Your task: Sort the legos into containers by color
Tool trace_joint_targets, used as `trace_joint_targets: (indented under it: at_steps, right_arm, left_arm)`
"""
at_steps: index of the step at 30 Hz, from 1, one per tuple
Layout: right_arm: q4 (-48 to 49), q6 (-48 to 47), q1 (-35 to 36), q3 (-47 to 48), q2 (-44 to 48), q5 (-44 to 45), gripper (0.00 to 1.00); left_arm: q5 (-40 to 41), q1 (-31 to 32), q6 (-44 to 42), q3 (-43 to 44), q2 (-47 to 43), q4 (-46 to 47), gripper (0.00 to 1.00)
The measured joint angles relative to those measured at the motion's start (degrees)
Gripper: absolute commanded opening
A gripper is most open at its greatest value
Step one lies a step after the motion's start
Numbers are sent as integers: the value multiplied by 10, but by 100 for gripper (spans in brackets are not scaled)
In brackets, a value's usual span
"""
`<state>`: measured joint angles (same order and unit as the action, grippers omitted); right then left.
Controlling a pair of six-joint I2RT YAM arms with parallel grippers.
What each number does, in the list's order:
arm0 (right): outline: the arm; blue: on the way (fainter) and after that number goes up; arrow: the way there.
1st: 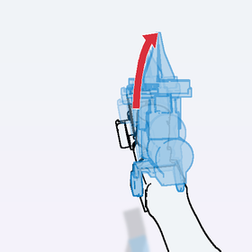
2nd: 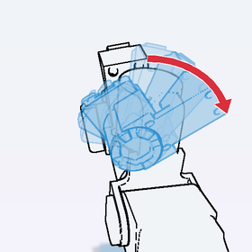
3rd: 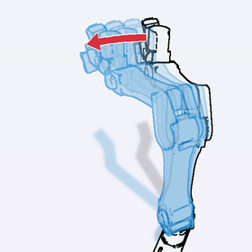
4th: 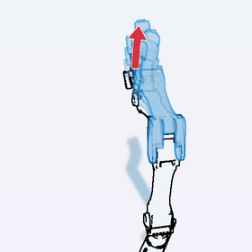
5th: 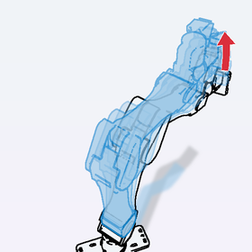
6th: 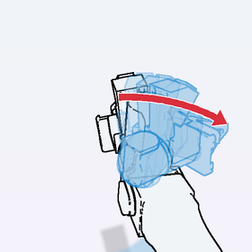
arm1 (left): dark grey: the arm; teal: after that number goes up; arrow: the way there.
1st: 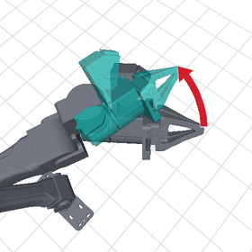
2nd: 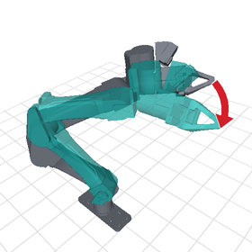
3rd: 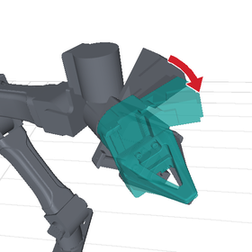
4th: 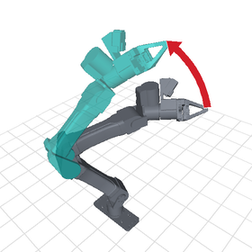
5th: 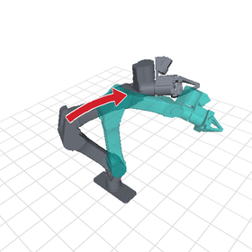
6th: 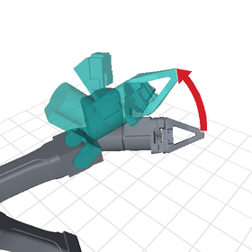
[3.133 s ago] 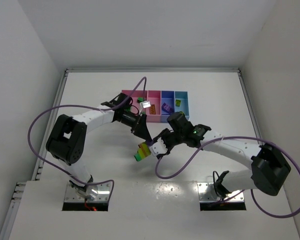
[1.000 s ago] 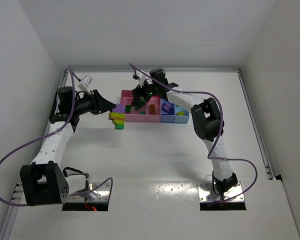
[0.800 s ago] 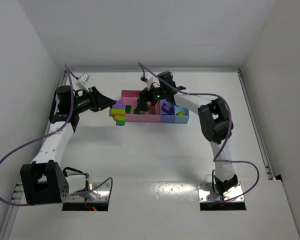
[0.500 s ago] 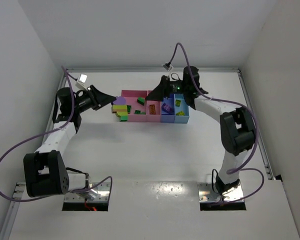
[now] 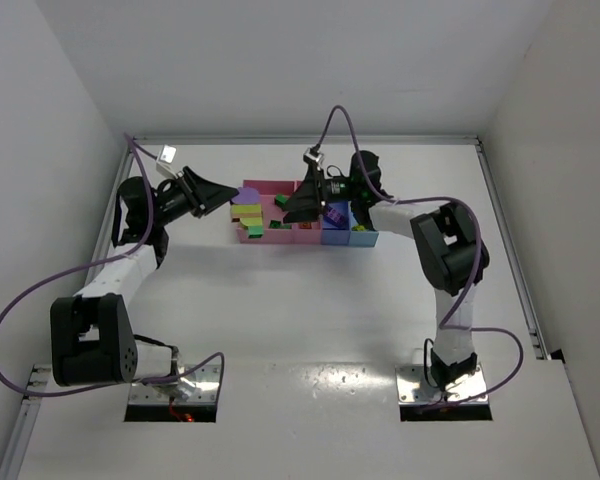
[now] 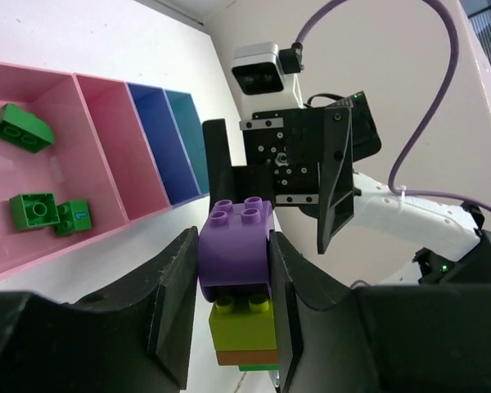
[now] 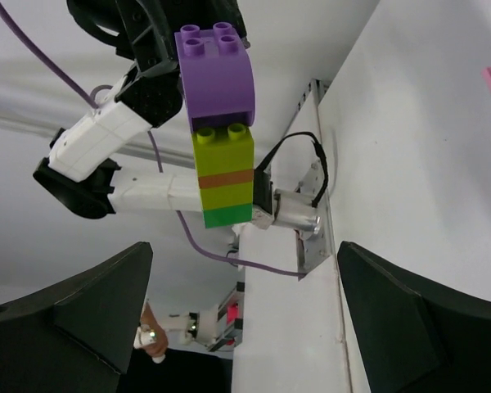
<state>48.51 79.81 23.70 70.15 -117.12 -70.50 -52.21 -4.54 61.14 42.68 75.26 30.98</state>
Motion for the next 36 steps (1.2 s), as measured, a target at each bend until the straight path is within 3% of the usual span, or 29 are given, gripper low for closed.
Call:
trace_joint_targets:
  at_steps: [3, 10, 14, 31, 35, 36]
  right_arm:
    - [10, 19, 11, 21, -13, 0, 95]
    - [39, 45, 46, 83, -31, 2, 71]
    - [47, 49, 61, 87, -31, 5, 63]
    - [28, 37, 69, 109, -67, 17, 56]
    - [24, 35, 69, 131, -67, 23, 46]
    - [24, 33, 69, 134, -67, 23, 39]
  left_arm:
    - [0, 1, 5, 0, 0, 3, 0]
    - [0, 1, 9, 0, 0, 5, 0]
    - [0, 1, 11, 0, 0, 5, 0]
    - [1, 4, 13, 0, 0, 14, 0]
    - [2, 9, 15, 0, 0, 15, 0]
    - [2, 9, 19, 0, 0, 19, 0]
